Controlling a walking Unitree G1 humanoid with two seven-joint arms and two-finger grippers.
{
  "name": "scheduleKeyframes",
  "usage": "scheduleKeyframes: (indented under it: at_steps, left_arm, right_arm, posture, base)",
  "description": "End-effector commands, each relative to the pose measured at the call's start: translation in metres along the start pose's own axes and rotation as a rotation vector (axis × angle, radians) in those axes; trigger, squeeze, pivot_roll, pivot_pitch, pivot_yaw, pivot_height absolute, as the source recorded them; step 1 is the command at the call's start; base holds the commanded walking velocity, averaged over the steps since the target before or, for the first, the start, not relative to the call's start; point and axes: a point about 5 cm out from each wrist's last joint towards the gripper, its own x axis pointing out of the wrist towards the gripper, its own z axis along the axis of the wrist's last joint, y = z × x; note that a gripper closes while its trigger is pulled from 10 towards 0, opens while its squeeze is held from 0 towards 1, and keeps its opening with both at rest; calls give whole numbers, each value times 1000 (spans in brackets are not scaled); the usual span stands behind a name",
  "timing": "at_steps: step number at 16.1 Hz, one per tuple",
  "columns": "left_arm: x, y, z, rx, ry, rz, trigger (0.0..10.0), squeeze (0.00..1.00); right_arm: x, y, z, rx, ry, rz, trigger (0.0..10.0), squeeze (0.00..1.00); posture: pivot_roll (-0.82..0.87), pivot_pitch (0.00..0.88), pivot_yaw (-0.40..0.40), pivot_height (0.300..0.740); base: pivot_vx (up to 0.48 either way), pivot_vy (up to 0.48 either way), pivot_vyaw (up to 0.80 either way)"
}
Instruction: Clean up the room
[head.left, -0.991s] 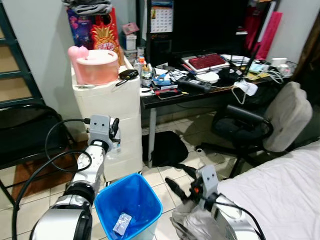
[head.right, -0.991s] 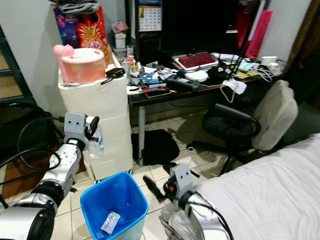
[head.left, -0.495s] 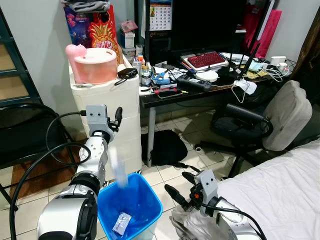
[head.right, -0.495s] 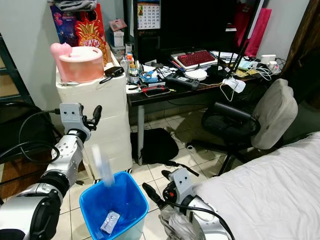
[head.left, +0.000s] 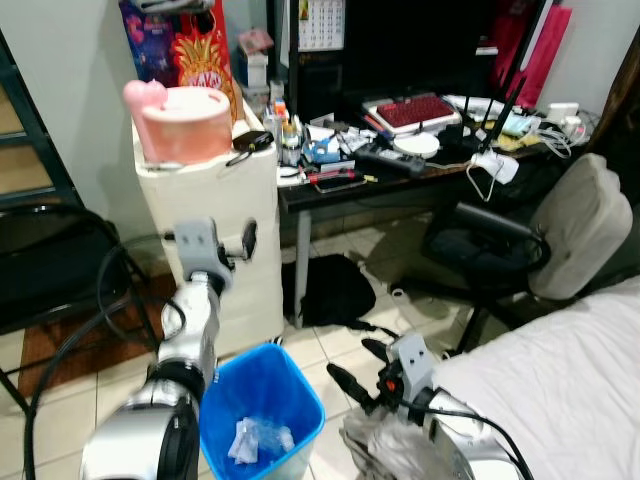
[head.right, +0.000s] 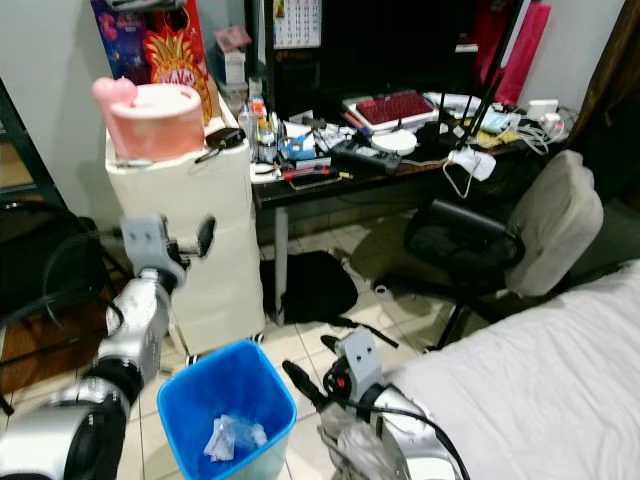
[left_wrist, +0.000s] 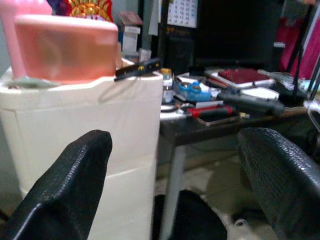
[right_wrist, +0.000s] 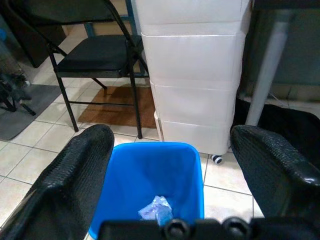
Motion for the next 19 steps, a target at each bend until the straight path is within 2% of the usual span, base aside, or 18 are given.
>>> scheduleKeyframes:
  at_steps: [1, 2, 3, 5, 6, 7, 9, 10, 14, 16, 19]
  left_arm:
    - [-11, -1, 0, 128, -55, -52, 10000, 0]
    - [-19, -2, -4, 175, -69, -68, 10000, 0]
    - [-35, -2, -12, 224, -69, -92, 10000, 0]
    - [-68, -8, -27, 228, -44, -107, 10000, 0]
    - [-84, -17, -34, 229, -26, -117, 10000, 0]
    - [-94, -25, -40, 209, -8, -124, 10000, 0]
    - [-100, -35, -50, 163, 40, -116, 10000, 0]
    - [-98, -37, -55, 128, 80, -94, 10000, 0]
    - [-97, -39, -56, 86, 114, -66, 10000, 0]
    - [-100, -40, -60, 105, 142, -80, 10000, 0]
    - [-94, -34, -65, 114, 199, -69, 10000, 0]
  right_arm:
    - [1, -7, 5, -5, -24, -39, 10000, 0]
    - [1, -11, 8, 3, -41, -66, 10000, 0]
    - [-2, -25, 14, -4, -90, -200, 10000, 0]
    - [-15, -44, 26, 19, -182, -372, 10000, 0]
    - [-20, -45, 25, 11, -197, -394, 10000, 0]
    - [-21, -44, 24, 12, -201, -393, 10000, 0]
    - [-20, -44, 22, 6, -200, -410, 10000, 0]
    - [-18, -47, 22, 1, -203, -431, 10000, 0]
    - [-16, -54, 28, -57, -190, -471, 10000, 0]
    - [-16, -53, 26, -65, -183, -457, 10000, 0]
    - [-18, -53, 20, -66, -160, -461, 10000, 0]
  posture:
    - [-18, 0, -1, 740]
    - [-13, 0, -1, 740]
    - [0, 0, 0, 740]
    - [20, 0, 3, 740]
    - [25, 0, 4, 740]
    - [27, 0, 4, 740]
    - [24, 0, 3, 740]
    - [19, 0, 3, 740]
    - [1, 0, 4, 740]
    - [-5, 0, 5, 740]
    - [-11, 0, 13, 740]
  base:
    - [0, 0, 0]
    - [0, 0, 0]
    - [0, 0, 0]
    - [0, 0, 0]
    - [0, 0, 0]
    - [0, 0, 0]
    - [0, -418, 0]
    - [0, -480, 0]
    - [0, -480, 0]
    - [0, -480, -400]
    - [0, 0, -800]
